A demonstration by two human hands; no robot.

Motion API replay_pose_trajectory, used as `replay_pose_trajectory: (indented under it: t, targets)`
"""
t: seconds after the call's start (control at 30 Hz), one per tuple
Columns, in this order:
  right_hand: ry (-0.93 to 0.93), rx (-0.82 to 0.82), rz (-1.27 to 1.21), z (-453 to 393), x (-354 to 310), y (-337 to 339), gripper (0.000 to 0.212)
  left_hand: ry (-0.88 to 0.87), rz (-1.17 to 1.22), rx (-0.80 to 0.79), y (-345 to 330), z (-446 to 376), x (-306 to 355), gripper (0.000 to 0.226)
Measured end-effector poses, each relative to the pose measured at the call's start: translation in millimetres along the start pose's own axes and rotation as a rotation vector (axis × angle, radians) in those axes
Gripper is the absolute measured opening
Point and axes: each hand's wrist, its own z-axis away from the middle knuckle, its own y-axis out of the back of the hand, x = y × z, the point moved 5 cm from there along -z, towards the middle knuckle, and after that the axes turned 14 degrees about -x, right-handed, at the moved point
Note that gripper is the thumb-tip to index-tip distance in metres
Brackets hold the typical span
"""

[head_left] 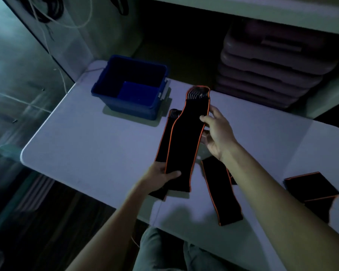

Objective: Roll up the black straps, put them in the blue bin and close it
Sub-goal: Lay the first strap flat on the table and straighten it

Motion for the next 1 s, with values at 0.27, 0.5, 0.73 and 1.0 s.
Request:
replay_pose_trajectory:
  t: [0.27, 0.5, 0.73, 1.0]
  targets:
    - [-0.176, 0.226, -0.055, -26.0, 78.4, -20.5, 0.039, 0.333, -0.406, -0.125, 57.1, -5.1, -56.8, 0.039]
    - [-0.176, 0.295, -0.111, -37.2, 104.6, -31.0, 0.038, 0.308, -0.809, -0.279, 77.4, -15.5, -53.4, 0.046]
    - [-0.172, 0.329, -0.094, -47.4, 117.2, -18.2, 0.032, 0.105, -0.443, 0.008, 111.3, -56.6, 7.1, 0.056]
    - [-0.171, 0.289, -0.127, -67.9, 122.3, -12.4, 0.028, 0.165, -0.166, 0.109, 115.9, -118.4, 46.1, 0.046]
